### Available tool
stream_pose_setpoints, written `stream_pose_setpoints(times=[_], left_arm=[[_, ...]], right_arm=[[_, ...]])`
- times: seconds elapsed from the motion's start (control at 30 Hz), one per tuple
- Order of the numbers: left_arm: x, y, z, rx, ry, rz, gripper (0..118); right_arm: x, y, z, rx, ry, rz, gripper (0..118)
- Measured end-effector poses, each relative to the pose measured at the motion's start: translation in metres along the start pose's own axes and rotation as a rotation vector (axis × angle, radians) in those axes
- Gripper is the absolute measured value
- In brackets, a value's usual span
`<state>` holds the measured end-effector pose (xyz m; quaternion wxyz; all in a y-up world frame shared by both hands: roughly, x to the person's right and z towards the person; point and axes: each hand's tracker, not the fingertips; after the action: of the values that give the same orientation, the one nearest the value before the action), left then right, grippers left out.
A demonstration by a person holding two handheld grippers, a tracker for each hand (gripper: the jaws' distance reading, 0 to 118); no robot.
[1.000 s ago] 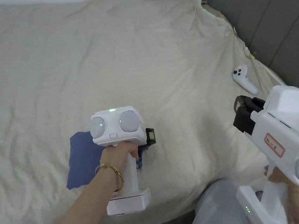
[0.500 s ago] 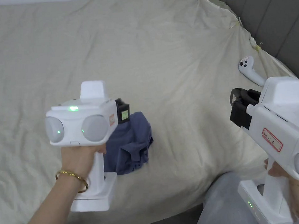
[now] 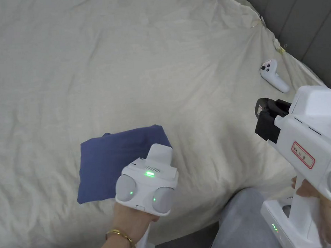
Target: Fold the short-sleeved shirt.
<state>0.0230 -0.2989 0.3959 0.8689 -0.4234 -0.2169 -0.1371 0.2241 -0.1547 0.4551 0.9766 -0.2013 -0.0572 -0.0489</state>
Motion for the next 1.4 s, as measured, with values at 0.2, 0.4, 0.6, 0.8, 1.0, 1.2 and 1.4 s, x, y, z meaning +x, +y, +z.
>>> stream_pose_setpoints(times=[0.2,0.4,0.6,0.8,1.0,1.2,1.4], left_arm=[[0.005,0.007,-0.006,-0.031,-0.011,0.011,0],[-0.047,0.038,0.066,0.195,-0.174,0.251,0],[-0.120,0.042,0.138,0.510,0.078,0.298,0],[-0.166,0.023,0.175,0.637,0.322,0.315,0],[-0.174,0.000,0.181,0.622,0.327,0.340,0],[-0.185,-0.016,0.173,0.558,0.314,0.379,0],[-0.197,-0.019,0.161,0.520,0.252,0.424,6]], right_arm=[[-0.002,0.003,0.007,0.007,0.007,0.003,0],[-0.022,0.019,0.008,0.046,0.062,0.030,0],[-0.073,0.034,0.000,0.135,0.162,0.065,0],[-0.148,0.017,-0.034,0.140,0.268,0.104,0],[-0.204,-0.047,-0.096,-0.076,0.318,0.097,0],[-0.215,-0.114,-0.143,-0.274,0.244,0.143,0],[-0.220,-0.131,-0.149,-0.248,0.241,0.194,0]])
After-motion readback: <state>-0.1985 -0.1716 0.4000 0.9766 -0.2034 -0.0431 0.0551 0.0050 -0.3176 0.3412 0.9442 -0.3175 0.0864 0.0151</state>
